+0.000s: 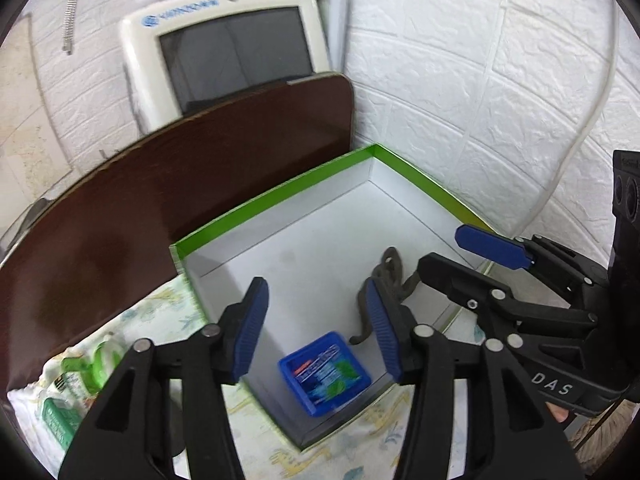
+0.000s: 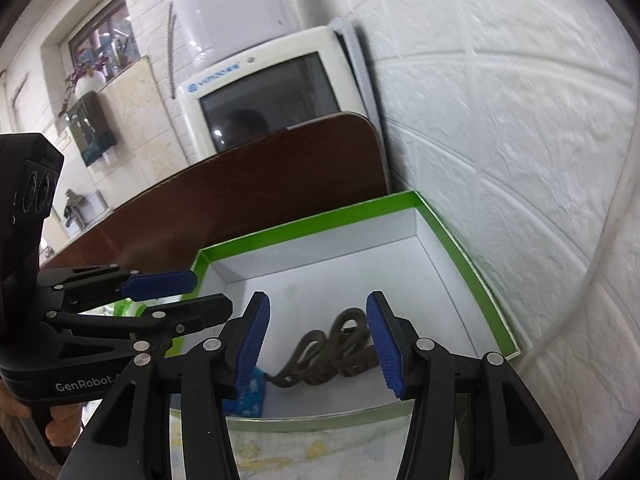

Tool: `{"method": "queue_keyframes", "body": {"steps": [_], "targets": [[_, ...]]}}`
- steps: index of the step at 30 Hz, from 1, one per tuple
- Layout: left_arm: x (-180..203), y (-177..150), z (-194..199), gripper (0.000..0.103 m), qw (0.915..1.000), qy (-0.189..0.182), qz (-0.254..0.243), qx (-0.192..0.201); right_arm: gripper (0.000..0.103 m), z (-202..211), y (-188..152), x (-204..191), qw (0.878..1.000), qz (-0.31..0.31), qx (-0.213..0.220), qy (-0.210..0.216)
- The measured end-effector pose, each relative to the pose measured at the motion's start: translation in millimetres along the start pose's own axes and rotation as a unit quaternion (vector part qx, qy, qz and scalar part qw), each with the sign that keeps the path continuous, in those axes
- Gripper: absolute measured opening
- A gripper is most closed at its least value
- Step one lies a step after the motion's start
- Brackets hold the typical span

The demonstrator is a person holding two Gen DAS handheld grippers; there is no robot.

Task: Organize rigid objects
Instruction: 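Move the right tool back to the blue medicine box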

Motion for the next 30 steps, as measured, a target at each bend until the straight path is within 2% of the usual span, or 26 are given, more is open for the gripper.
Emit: {"method": "queue_keyframes", "body": {"steps": [2, 10, 16, 21, 26, 28, 30], "targets": [[-14.2, -2.2, 13.7, 0.062, 0.9998, 0.013, 0.009, 0.013, 0.053, 3.5, 1.3, -13.9, 1.0, 0.007, 0.0, 0.012], [-97.4, -32.2, 78.4, 0.064, 0.9929, 0.085, 0.07, 0.045, 0.053, 10.9, -13.9, -96.0, 0.995, 0.056, -0.024, 0.074], [-184.6, -93.5, 137.8, 0.067, 0.9757, 0.172, 0.128, 0.047, 0.053, 8.4, -60.8, -182.2, 0.981, 0.07, -0.092, 0.157], [-244.6, -153.6, 180.5, 0.067, 0.959, 0.216, 0.181, 0.035, 0.053, 8.3, -113.0, -251.7, 0.961, 0.09, -0.157, 0.208], [-278.0, -194.8, 190.1, 0.065, 0.9538, 0.22, 0.203, 0.019, 0.053, 7.6, -171.2, -313.4, 0.933, 0.07, -0.245, 0.254], [-285.7, -205.1, 185.9, 0.065, 0.954, 0.21, 0.214, 0.015, 0.053, 7.5, -187.1, -330.6, 0.928, 0.066, -0.261, 0.257], [-288.3, -210.1, 180.3, 0.065, 0.9562, 0.191, 0.221, 0.017, 0.053, 7.5, -196.8, -344.8, 0.928, 0.065, -0.266, 0.252]]}}
Point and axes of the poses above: each gripper's, at about its wrist camera, not at the fingertips, and z roughly against the way its jaws point, x to its right, y to its top, the point moved 10 cm from there along -z, roughly the way its jaws point, and after that the axes turned 13 degrees about x, right-handed, at the moved point
